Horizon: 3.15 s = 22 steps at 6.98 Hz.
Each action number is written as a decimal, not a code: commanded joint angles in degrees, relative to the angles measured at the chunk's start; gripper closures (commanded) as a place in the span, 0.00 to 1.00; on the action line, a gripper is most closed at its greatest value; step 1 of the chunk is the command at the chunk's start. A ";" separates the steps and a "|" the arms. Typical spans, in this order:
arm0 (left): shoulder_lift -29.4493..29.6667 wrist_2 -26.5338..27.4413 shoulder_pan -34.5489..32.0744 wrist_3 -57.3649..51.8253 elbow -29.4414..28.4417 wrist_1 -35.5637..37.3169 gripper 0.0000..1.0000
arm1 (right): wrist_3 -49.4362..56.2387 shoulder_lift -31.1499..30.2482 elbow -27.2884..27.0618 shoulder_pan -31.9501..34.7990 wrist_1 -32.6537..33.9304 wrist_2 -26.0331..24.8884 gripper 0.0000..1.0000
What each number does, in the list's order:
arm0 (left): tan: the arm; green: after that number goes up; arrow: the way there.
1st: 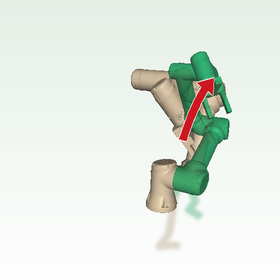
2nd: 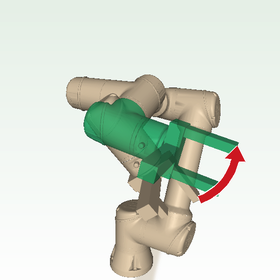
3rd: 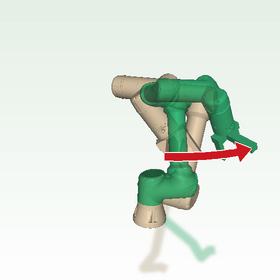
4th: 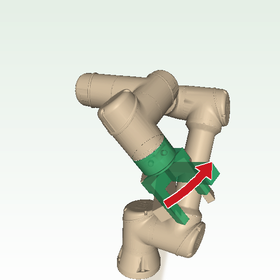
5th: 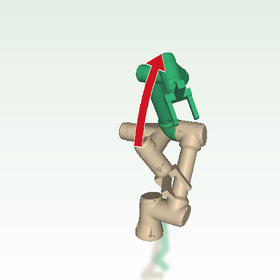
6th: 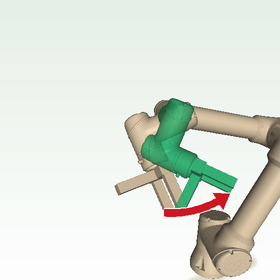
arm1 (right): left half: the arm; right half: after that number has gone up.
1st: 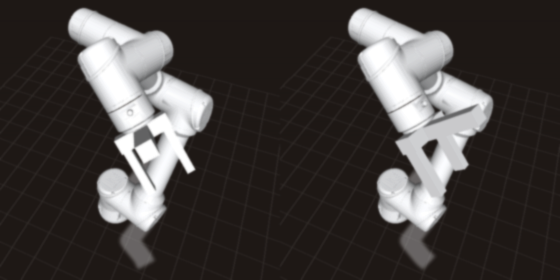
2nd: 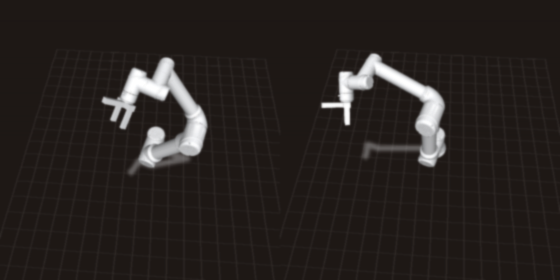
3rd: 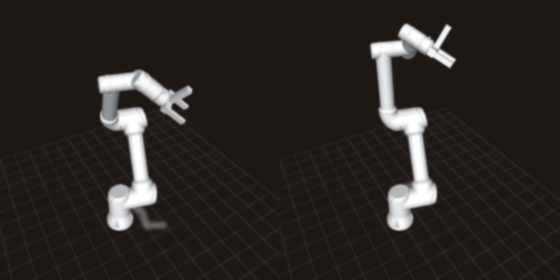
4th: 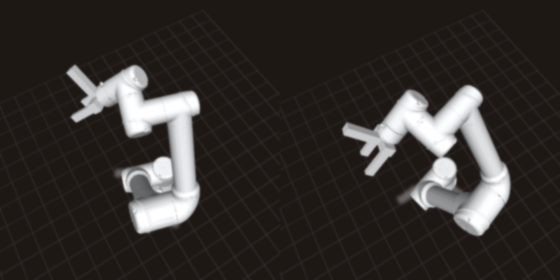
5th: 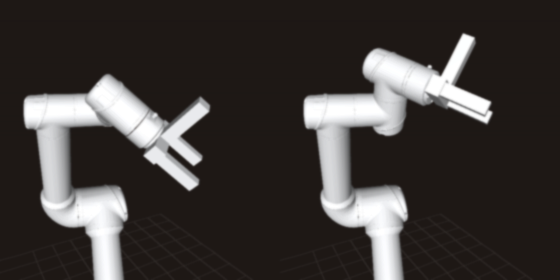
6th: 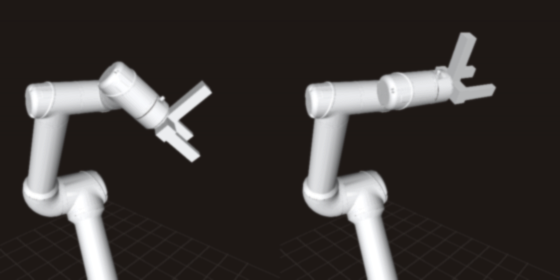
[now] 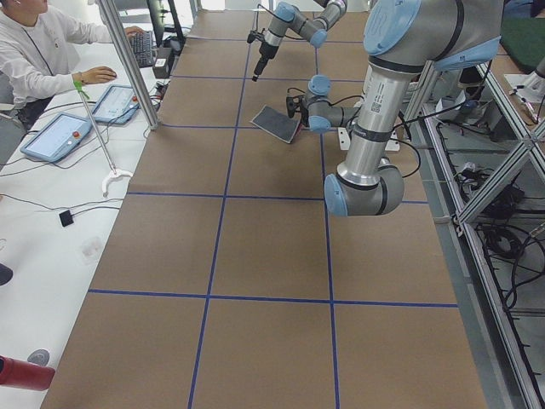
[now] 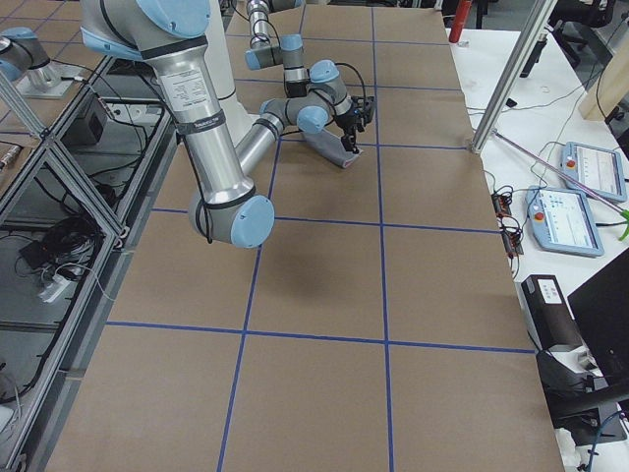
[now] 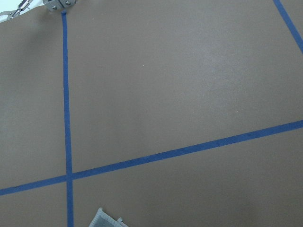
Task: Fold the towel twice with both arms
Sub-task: 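Lift the towel end with the left gripper and swing it toward the robot, then lay the grey strip down lengthwise and open the left gripper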
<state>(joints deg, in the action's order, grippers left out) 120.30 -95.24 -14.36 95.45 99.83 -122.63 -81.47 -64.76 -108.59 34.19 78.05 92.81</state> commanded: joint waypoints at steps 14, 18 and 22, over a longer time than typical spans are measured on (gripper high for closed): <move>4.07 -0.74 1.37 -0.88 4.04 2.64 0.01 | -0.44 0.33 -1.18 -0.18 -0.61 0.35 0.00; -1.35 -5.22 -7.25 -9.08 8.18 9.52 0.01 | -0.70 -0.54 -2.85 -6.67 -6.41 -5.80 0.01; -11.29 -13.19 -18.57 -25.71 9.50 9.43 0.00 | -2.53 -4.23 -6.00 -14.39 -1.89 -9.14 0.02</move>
<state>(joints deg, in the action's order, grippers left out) 111.72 -105.07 -29.08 74.53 109.23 -113.14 -82.84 -68.18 -112.84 22.57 73.03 84.78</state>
